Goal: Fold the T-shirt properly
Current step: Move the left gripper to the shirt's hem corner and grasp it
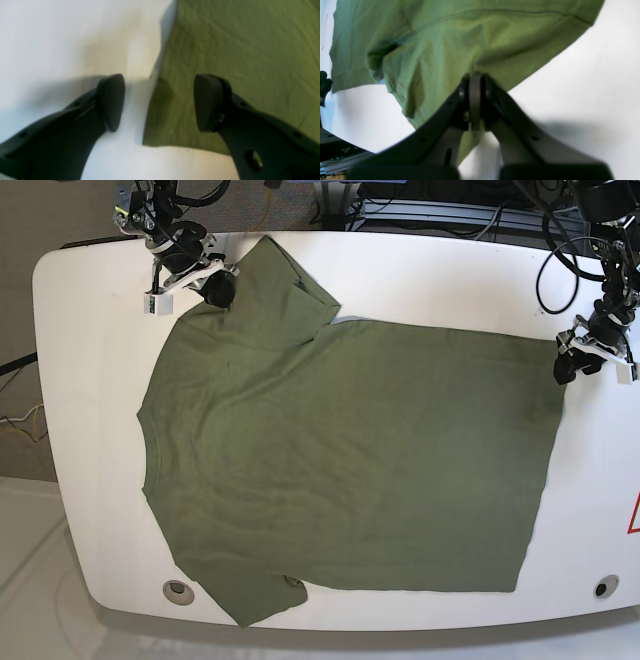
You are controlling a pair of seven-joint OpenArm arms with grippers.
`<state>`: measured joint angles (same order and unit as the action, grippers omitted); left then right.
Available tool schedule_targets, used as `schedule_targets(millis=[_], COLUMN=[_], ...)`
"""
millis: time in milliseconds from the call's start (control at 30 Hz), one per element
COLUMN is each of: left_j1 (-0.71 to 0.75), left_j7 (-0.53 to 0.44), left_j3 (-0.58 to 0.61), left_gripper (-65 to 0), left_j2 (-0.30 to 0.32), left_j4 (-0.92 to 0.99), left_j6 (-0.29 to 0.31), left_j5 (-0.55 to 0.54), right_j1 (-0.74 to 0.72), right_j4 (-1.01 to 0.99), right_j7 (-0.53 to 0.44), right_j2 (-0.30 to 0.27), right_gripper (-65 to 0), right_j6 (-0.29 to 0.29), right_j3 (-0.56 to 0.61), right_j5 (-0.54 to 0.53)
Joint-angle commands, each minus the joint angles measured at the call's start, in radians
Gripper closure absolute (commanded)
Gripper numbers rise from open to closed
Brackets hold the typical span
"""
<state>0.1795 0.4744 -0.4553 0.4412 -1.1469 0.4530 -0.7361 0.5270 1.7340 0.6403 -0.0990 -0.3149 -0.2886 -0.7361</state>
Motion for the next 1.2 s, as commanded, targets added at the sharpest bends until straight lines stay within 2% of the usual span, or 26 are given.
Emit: schedule_targets(millis=[0,167,233,300,367,533,767,1167], left_j1=[-0.001,-0.004,-0.003,-0.005,0.001,-0.001,-0.003,0.002], left_j7=[0.019,0.009,0.011,0.016,0.043,0.081,0.100,0.119], left_j3=[0.008,0.016,0.018,0.019,0.020,0.023,0.023,0.019], left_gripper=[-41.4,-41.5,-39.8,-35.5,-21.0,-0.9,0.0,0.0], left_j2=[0.009,0.005,0.004,0.004,0.007,0.006,0.004,0.008], left_j4=[0.009,0.011,0.008,0.007,-0.007,-0.011,-0.026,-0.027], left_j6=[-0.005,0.001,0.003,0.007,0.020,0.035,0.075,0.077], left_j5=[0.006,0.001,0.000,-0.001,0.002,0.000,-0.003,-0.013], right_j1=[0.004,0.007,0.006,0.006,0.004,0.002,0.002,0.001], right_j4=[0.015,0.012,0.013,0.013,0.011,0.011,0.013,0.009], right_j7=[-0.006,-0.006,-0.006,-0.006,-0.004,-0.005,-0.003,-0.004], right_j2=[-0.005,-0.005,-0.005,-0.005,-0.005,-0.005,-0.006,-0.007], right_gripper=[0.0,0.0,0.0,0.0,0.0,0.0,0.0,0.0], right_j6=[-0.006,-0.006,-0.006,-0.005,-0.004,-0.006,-0.006,-0.006], right_j3=[-0.002,-0.003,-0.002,-0.004,-0.001,-0.002,-0.003,0.000], right_j5=[-0.005,-0.004,-0.003,-0.004,-0.004,-0.003,0.001,0.004])
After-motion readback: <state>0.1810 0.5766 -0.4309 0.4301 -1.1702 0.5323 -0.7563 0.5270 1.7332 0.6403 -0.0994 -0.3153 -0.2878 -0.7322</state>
